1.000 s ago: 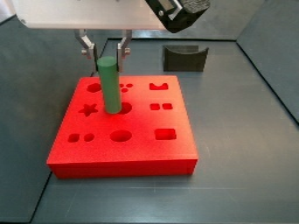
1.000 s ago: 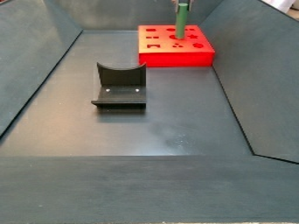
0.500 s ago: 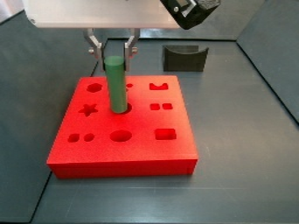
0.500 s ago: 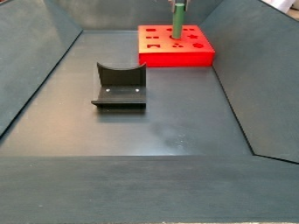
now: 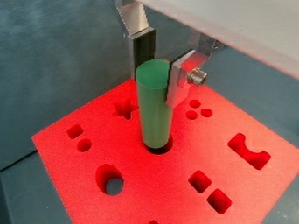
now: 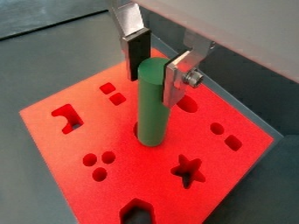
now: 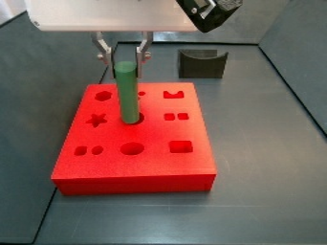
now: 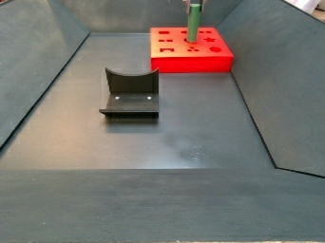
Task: Pick up the round object. Move up. Move to above the board. Insert the round object.
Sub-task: Insert the round object.
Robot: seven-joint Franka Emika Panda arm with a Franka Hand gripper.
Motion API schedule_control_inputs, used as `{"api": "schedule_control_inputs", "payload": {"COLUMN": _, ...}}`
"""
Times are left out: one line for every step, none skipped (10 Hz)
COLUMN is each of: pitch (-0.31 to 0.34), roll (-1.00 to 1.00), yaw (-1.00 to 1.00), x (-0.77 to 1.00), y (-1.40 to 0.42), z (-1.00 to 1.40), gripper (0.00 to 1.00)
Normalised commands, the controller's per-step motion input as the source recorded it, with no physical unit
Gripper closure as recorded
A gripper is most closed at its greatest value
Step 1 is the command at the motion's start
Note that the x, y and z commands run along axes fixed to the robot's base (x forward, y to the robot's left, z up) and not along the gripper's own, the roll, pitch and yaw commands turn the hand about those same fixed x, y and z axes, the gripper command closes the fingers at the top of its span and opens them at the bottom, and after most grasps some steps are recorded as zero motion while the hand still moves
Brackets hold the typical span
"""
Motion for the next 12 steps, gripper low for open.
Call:
{"api": "schedule_control_inputs", "payload": {"pitch": -0.013, "roll": 0.14, "yaw": 0.11, "x": 0.00, "y": 0.00, "z": -0.24, "gripper": 1.00}}
{"api": "schedule_control_inputs", "payload": {"pitch": -0.026, "roll": 0.11, "yaw": 0.09, "x": 0.00, "y": -0.01, "z": -0.20, "gripper": 1.00}}
{"api": "schedule_control_inputs", "payload": {"pitch": -0.034, "roll": 0.11, "yaw": 0.09, "x": 0.00, "y": -0.03, "z": -0.19, "gripper": 1.00}}
{"api": "schedule_control_inputs", "payload": {"pitch": -0.029, "roll": 0.11, "yaw": 0.09, "x": 0.01, "y": -0.04, "z": -0.20, "gripper": 1.00}}
{"api": "schedule_control_inputs", "payload": {"pitch": -0.019, "roll": 0.10, "yaw": 0.09, "x": 0.07, "y": -0.04, "z": -0.19, "gripper": 1.00}}
{"api": "schedule_control_inputs", "payload": {"pitch": -0.011, "roll": 0.10, "yaw": 0.10, "x": 0.10, "y": -0.08, "z": -0.17, "gripper": 1.00}}
{"api": "schedule_control_inputs", "payload": {"pitch": 0.000, "roll": 0.12, "yaw": 0.16, "x": 0.09, "y": -0.11, "z": -0.16, "gripper": 1.00}}
{"api": "schedule_control_inputs", "payload": {"pitch": -0.009, "roll": 0.14, "yaw": 0.17, "x": 0.03, "y": -0.12, "z": -0.14, "gripper": 1.00}}
{"api": "schedule_control_inputs", "payload": {"pitch": -0.031, "roll": 0.16, "yaw": 0.20, "x": 0.00, "y": -0.10, "z": -0.15, "gripper": 1.00}}
{"api": "schedule_control_inputs", "payload": {"pitch": -0.051, "roll": 0.20, "yaw": 0.26, "x": 0.00, "y": -0.09, "z": -0.17, "gripper": 1.00}}
{"api": "schedule_control_inputs", "payload": {"pitch": -0.021, "roll": 0.19, "yaw": 0.31, "x": 0.07, "y": -0.02, "z": -0.17, "gripper": 1.00}}
{"api": "schedule_control_inputs", "payload": {"pitch": -0.011, "roll": 0.16, "yaw": 0.29, "x": 0.07, "y": 0.00, "z": -0.14, "gripper": 1.00}}
